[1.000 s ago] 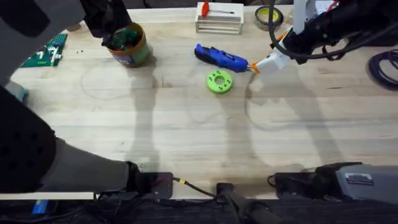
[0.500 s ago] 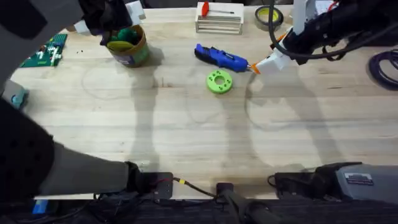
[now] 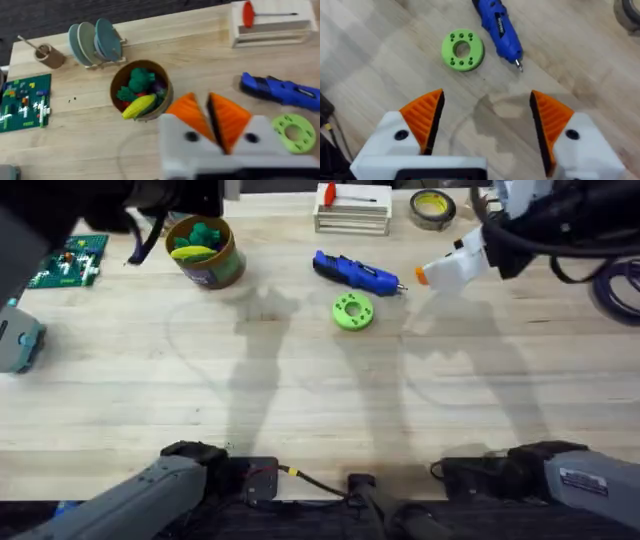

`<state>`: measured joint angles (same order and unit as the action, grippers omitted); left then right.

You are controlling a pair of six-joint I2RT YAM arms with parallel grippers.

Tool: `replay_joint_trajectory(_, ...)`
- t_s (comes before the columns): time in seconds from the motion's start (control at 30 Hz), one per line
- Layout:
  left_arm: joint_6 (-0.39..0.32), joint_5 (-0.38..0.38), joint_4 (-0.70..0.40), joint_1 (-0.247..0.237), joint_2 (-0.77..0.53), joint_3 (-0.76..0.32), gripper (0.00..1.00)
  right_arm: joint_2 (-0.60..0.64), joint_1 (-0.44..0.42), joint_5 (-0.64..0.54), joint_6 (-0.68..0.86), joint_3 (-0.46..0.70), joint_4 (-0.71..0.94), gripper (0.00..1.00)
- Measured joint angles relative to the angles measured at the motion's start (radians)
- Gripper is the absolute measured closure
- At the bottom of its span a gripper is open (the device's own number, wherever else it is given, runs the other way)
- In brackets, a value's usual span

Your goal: Pick up the gripper from the table and insert it into the empty holder that is missing its gripper. Then pick up a screw, insert it into the mounting hole, and use the screwdriver to tighten it. Finally, clean up the table by picking up the vegetable and placing it into the bucket.

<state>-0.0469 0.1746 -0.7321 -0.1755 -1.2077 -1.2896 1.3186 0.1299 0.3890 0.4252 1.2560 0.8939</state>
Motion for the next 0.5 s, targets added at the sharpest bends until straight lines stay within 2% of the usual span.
replay_joint_trajectory(0.03,-0.007,-0.003,-0.018,-0.018,0.021,0.000,0.933,-0.013,0.000,0.000,-0.011,0.000,0.011,0.028)
replay_joint_trajectory(0.07,-0.015,-0.007,-0.037,-0.034,0.041,0.000,0.980,-0.024,0.000,0.000,-0.021,0.000,0.021,0.027)
replay_joint_trajectory(0.1,-0.023,-0.015,-0.053,-0.051,0.059,0.000,0.946,-0.033,0.000,0.000,-0.029,0.000,0.032,0.027)
replay_joint_trajectory(0.17,-0.029,-0.033,-0.079,-0.083,0.093,0.000,0.687,-0.048,0.000,0.000,-0.044,0.000,0.054,0.027)
replay_joint_trajectory(0.2,-0.029,-0.048,-0.092,-0.101,0.113,0.000,0.510,-0.054,0.000,0.000,-0.052,0.000,0.067,0.027)
replay_joint_trajectory(0.3,-0.028,-0.084,-0.113,-0.138,0.161,0.000,0.062,-0.064,0.000,0.000,-0.065,0.000,0.083,0.026)
replay_joint_trajectory(0.37,-0.029,-0.109,-0.120,-0.150,0.185,0.000,0.013,-0.065,0.000,0.000,-0.070,0.000,0.094,0.026)
replay_joint_trajectory(0.5,-0.029,-0.150,-0.121,-0.156,0.205,0.000,0.009,-0.065,0.000,0.000,-0.078,0.000,0.104,0.026)
